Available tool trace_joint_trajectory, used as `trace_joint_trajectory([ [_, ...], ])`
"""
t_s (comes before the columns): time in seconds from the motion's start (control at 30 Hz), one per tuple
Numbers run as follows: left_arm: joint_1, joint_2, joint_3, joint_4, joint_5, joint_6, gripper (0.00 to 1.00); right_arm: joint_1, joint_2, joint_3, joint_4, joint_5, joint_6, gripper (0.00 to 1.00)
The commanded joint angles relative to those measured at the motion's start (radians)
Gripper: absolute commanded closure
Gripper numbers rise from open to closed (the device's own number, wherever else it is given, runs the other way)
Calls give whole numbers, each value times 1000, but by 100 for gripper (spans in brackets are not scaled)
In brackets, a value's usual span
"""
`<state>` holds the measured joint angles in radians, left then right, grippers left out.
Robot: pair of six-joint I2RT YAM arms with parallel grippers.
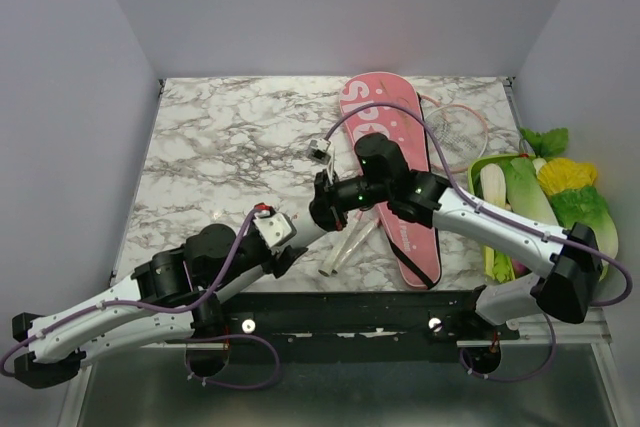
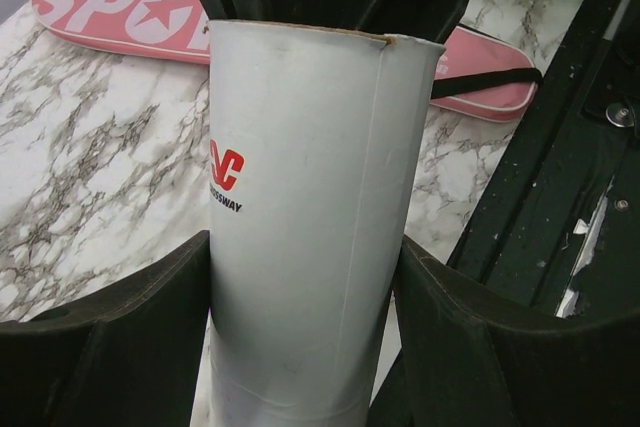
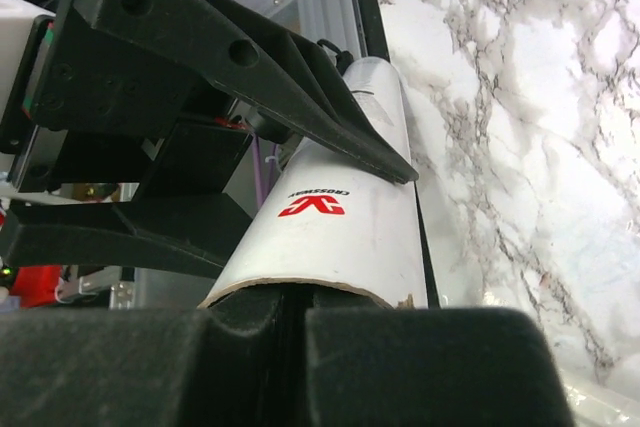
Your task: Pack up the badminton gear
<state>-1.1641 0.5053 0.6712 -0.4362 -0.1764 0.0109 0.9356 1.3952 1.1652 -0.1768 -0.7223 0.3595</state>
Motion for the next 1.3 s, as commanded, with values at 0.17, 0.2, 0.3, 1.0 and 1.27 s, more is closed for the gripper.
trace_joint_trajectory([
  [0.17,4,-28,-4,57,5,-94,100,37,30,-4,13,-26,19,54],
  [0.2,4,-28,-4,56,3,-94,100,35,9,-6,-1,-19,18,53],
  [0.3,6,-30,-2,54,2,-94,100,35,-50,4,-52,29,1,48],
  [1.0,4,-22,1,50,8,-95,100,20,-295,67,-423,791,-45,33],
  [1.27,4,-13,5,48,20,-100,100,-96,-211,-87,-417,905,88,35],
])
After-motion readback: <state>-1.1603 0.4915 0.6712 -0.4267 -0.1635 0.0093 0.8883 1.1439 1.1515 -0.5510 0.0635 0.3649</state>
